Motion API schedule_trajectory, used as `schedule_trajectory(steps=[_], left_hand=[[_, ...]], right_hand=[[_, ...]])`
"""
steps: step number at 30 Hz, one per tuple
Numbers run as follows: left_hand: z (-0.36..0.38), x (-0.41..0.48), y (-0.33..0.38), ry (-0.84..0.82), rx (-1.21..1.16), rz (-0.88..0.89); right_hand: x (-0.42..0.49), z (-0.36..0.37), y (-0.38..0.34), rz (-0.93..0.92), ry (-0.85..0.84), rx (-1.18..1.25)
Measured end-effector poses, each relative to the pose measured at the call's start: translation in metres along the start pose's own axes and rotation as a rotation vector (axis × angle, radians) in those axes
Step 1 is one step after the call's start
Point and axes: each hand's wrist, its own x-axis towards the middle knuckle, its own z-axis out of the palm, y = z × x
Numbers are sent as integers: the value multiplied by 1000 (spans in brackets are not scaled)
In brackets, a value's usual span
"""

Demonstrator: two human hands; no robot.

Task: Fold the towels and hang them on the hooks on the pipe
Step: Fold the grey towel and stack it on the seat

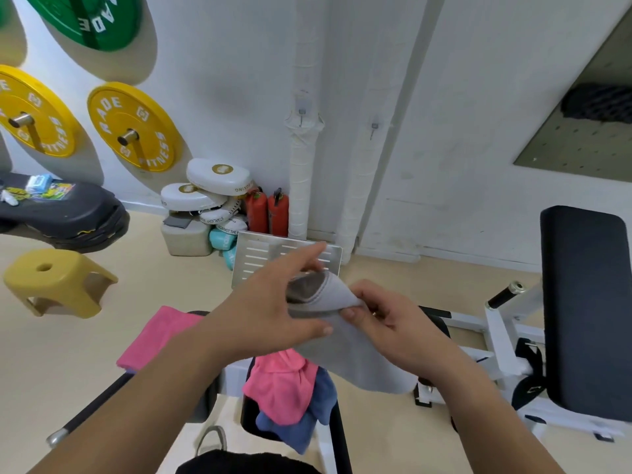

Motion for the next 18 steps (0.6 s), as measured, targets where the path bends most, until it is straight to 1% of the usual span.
schedule_trajectory(steps=[3, 5, 7, 9, 11, 12, 13, 15, 16, 18], left_hand=[[5, 11, 11, -45, 72, 88], [6, 14, 13, -31, 105, 116], [7, 13, 13, -43, 115, 121], [8, 14, 14, -62, 144, 128], [6, 14, 18, -33, 120, 102], [3, 14, 19, 9, 131, 102], [-1, 15, 18, 62, 195, 115], [-9, 16, 12, 150, 393, 114], [-13, 16, 6, 180, 443, 81], [-16, 15, -12, 224, 421, -39]], right_hand=[[-1, -5, -2, -16, -72, -48], [-3, -6, 1, -11, -76, -70], [-2, -5, 12, 28, -58, -26], [-3, -2, 28, 129, -121, -9], [-5, 6, 55, 278, -287, -160], [-8, 12, 72, 355, -357, -240], [-13, 18, 89, 414, -385, -276], [-23, 28, 117, 477, -324, -193], [-28, 31, 130, 499, -264, -113], [-33, 31, 143, 540, -113, 76]])
